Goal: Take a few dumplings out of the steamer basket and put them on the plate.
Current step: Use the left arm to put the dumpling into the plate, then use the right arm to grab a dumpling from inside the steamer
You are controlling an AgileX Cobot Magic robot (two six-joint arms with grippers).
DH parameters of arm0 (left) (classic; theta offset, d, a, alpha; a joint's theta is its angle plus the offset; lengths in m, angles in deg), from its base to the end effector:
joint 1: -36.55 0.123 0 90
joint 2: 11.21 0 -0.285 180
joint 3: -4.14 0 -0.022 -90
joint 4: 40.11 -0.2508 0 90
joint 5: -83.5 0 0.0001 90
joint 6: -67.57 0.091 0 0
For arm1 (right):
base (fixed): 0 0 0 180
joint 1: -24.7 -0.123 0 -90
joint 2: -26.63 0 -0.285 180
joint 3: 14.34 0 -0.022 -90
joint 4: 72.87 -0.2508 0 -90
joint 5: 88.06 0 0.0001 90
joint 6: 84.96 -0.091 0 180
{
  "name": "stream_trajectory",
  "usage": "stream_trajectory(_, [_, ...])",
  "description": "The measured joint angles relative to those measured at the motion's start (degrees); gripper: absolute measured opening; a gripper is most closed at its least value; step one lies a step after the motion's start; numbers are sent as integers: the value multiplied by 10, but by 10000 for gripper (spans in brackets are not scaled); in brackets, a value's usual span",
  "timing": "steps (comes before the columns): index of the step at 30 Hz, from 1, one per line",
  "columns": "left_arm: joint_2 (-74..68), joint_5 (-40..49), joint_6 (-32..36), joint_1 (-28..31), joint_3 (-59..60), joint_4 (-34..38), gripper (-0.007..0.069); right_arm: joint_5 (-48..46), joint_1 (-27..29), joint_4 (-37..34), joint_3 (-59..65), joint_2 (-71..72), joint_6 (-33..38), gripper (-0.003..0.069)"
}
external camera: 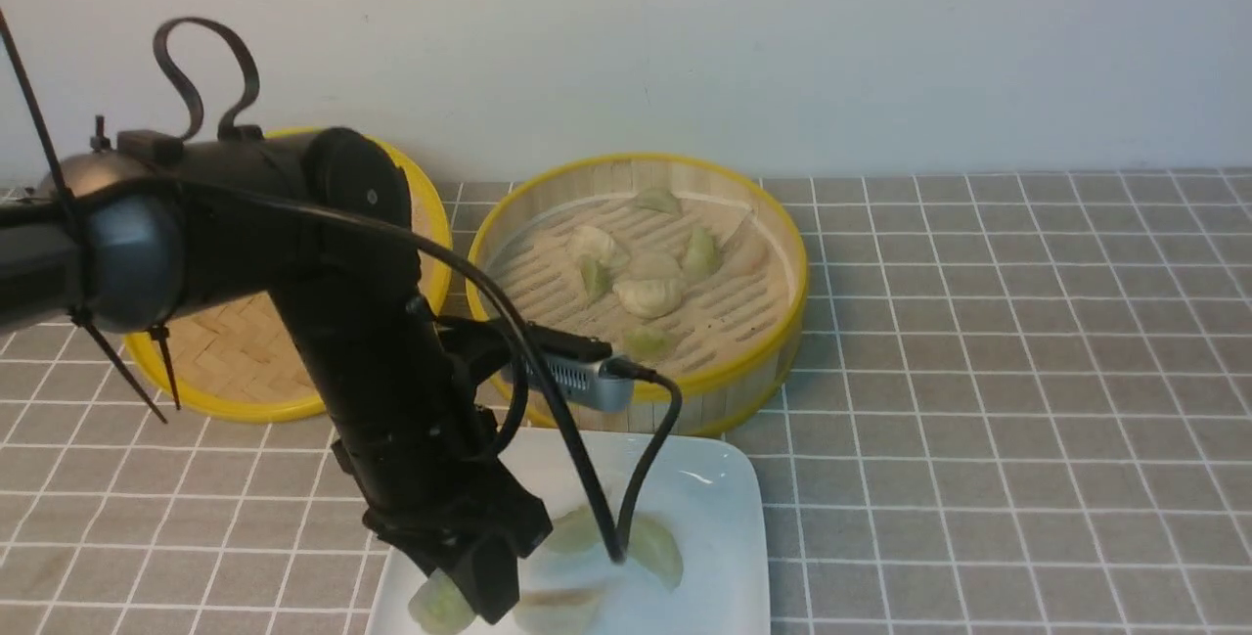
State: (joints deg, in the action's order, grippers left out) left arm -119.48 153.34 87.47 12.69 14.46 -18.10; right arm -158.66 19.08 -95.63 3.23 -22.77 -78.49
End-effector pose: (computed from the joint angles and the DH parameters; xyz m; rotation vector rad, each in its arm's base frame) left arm 0.2702 -0.1545 0.2084 -0.8735 -2.8081 0.5129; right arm 0.0917 0.0424 0.3967 -0.2646 2.3454 0.5025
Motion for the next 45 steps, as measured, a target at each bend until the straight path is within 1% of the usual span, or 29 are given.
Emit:
stream_trajectory(4, [-10, -7, -10, 0, 0, 3, 216, 6, 0, -1, 0, 0, 0, -15])
stream_trajectory(6, [-14, -11, -11, 0, 0, 3, 233, 11, 0, -2, 0, 0, 0, -15])
stream_trajectory(8, [-19, -11, -13, 0, 0, 4, 282, 28, 0, -2, 0, 0, 0, -15])
stream_trajectory(9, [-19, -11, -15, 0, 0, 4, 325, 38, 0, -3, 0, 0, 0, -15])
stream_trajectory(12, [-20, -16, -26, 0, 0, 7, 422, 54, 0, -23, 0, -7, 1, -15])
stream_trajectory(14, [-20, -25, -34, 0, 0, 11, 454, 55, 0, -49, 0, -22, 11, -15])
stream_trajectory(15, [-20, -26, -34, 0, 0, 11, 454, 55, 0, -52, 0, -25, 13, -15])
stream_trajectory(16, [-20, -37, -38, 0, 0, 18, 456, 54, 0, -83, 0, -49, 34, -15])
stream_trajectory(17, [-20, -41, -41, 0, 0, 19, 448, 54, 0, -95, 0, -64, 46, -15])
stream_trajectory(19, [-16, -50, -46, 0, 0, 21, 382, 54, 0, -140, -1, -112, 81, -13])
stream_trajectory(20, [-16, -50, -45, 0, 0, 21, 373, 54, 0, -143, -1, -116, 87, -13])
stream_trajectory(21, [-11, -54, -47, 0, 0, 21, 332, 55, 0, -152, -2, -137, 97, -12])
stream_trajectory(23, [24, -60, -47, 0, 3, 21, 137, 55, 0, -164, -19, -193, 115, -10])
stream_trajectory(24, [30, -61, -47, 0, 3, 21, 112, 55, 0, -164, -20, -197, 115, -10])
stream_trajectory(25, [45, -62, -46, 0, 3, 22, 64, 55, 0, -164, -30, -215, 118, -10])
stream_trajectory(26, [62, -64, -44, 0, 3, 25, 44, 55, 0, -164, -38, -226, 119, -10])
stream_trajectory(27, [112, -73, -36, 0, 4, 39, 9, 56, 0, -164, -54, -257, 121, -10])
stream_trajectory(32, [227, -98, -29, 0, 5, 59, -5, 60, -1, -163, -104, -327, 121, -10])
stream_trajectory(35, [310, -128, -29, 0, 18, 62, -5, 63, -15, -138, -136, -368, 118, -8])
stream_trajectory(38, [408, -160, -29, 0, 58, 63, -5, 64, -59, -82, -193, -423, 96, -7])
stream_trajectory(39, [408, -160, -29, 0, 61, 63, -5, 64, -62, -82, -193, -426, 93, -7])
stream_trajectory(40, [448, -175, -29, 0, 84, 63, -5, 64, -85, -54, -218, -452, 84, -6])
stream_trajectory(44, [549, -219, -34, 0, 145, 63, -5, 62, -139, 4, -282, -514, 67, 2])
stream_trajectory(45, [578, -232, -34, 0, 164, 63, -5, 56, -159, 34, -314, -547, 58, 9])
